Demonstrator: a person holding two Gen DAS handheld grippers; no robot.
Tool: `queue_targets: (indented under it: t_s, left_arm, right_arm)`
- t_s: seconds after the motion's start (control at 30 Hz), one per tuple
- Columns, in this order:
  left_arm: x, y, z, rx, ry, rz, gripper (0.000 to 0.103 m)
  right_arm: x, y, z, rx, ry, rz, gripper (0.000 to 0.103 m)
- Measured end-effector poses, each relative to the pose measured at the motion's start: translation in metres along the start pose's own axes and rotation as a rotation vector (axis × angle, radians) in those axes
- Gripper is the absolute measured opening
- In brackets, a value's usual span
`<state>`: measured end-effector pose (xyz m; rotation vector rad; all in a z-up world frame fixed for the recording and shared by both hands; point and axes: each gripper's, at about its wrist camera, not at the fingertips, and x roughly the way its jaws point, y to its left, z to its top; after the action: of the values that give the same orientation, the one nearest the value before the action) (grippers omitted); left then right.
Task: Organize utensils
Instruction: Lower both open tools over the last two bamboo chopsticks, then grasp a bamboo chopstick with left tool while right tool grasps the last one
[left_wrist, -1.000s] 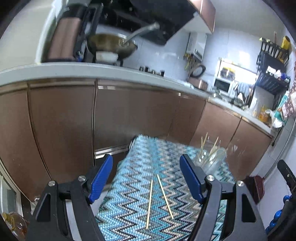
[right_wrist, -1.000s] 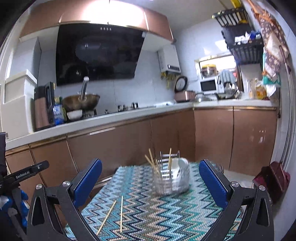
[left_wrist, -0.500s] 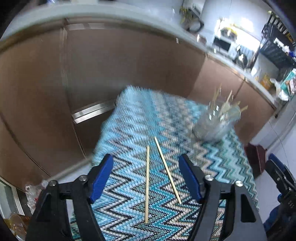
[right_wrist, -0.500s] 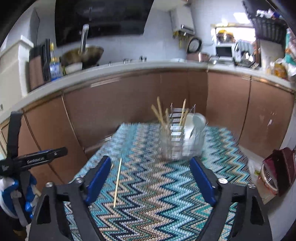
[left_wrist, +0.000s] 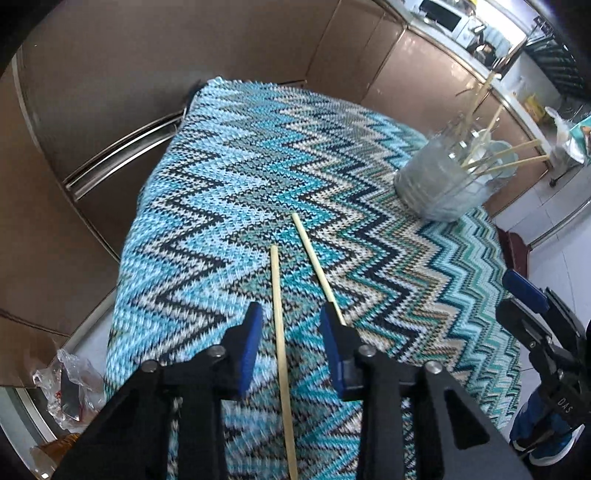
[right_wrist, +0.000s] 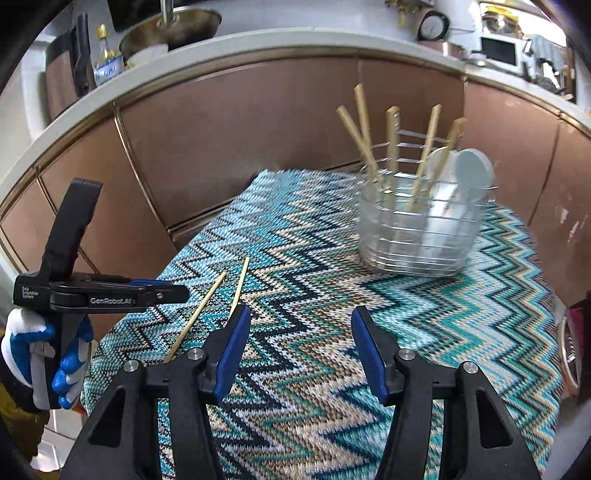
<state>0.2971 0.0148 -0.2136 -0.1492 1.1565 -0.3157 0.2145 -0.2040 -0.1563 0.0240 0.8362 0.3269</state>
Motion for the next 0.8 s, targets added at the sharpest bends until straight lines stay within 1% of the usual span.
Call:
queue_targets:
  t_s: [0.07, 0.17, 0.23, 0.3, 0.33, 0.37, 0.43, 0.47, 0.57, 0.67, 0.73, 0.8]
  left_arm:
    - [0.008, 0.001, 0.004, 0.011, 0.027, -0.009, 0.019]
    - [0.023, 0.002, 0.009, 0.018, 0.07, -0.02, 0.014]
    - [0.027, 0.002, 0.01, 0.027, 0.085, -0.034, 0.014]
    - [0.032, 0.002, 0.01, 0.043, 0.089, -0.028, 0.012]
    - [0.032, 0.003, 0.01, 0.046, 0.086, -0.027, 0.008]
    - [0.032, 0.006, 0.01, 0.038, 0.083, -0.04, 0.005]
    - [0.031, 0.013, 0.01, 0.008, 0.081, -0.072, 0.003]
    - [0.029, 0.019, 0.009, -0.011, 0.071, -0.098, 0.002]
    - [0.026, 0.027, 0.006, -0.036, 0.059, -0.119, 0.002]
    - [0.028, 0.027, 0.004, -0.028, 0.077, -0.149, 0.002]
    - [0.028, 0.025, 0.003, -0.016, 0.079, -0.142, 0.002]
    - [0.028, 0.025, 0.003, -0.016, 0.078, -0.129, 0.004]
  right_arm:
    - [0.015, 0.001, 0.005, -0.012, 0.026, 0.01, 0.053]
    - [0.033, 0.002, 0.013, -0.027, 0.057, 0.029, 0.051]
    - [0.043, 0.005, 0.018, -0.041, 0.072, 0.036, 0.051]
    - [0.053, 0.007, 0.023, -0.052, 0.086, 0.044, 0.051]
    - [0.059, 0.009, 0.025, -0.057, 0.097, 0.051, 0.05]
    - [0.063, 0.012, 0.027, -0.063, 0.107, 0.056, 0.049]
    - [0.074, 0.017, 0.032, -0.079, 0.135, 0.065, 0.046]
    - [0.08, 0.019, 0.033, -0.085, 0.148, 0.072, 0.045]
    - [0.096, 0.026, 0.04, -0.092, 0.195, 0.118, 0.04]
    - [0.111, 0.034, 0.044, -0.104, 0.231, 0.132, 0.038]
    - [0.115, 0.038, 0.045, -0.11, 0.241, 0.138, 0.038]
    - [0.119, 0.041, 0.047, -0.116, 0.249, 0.138, 0.038]
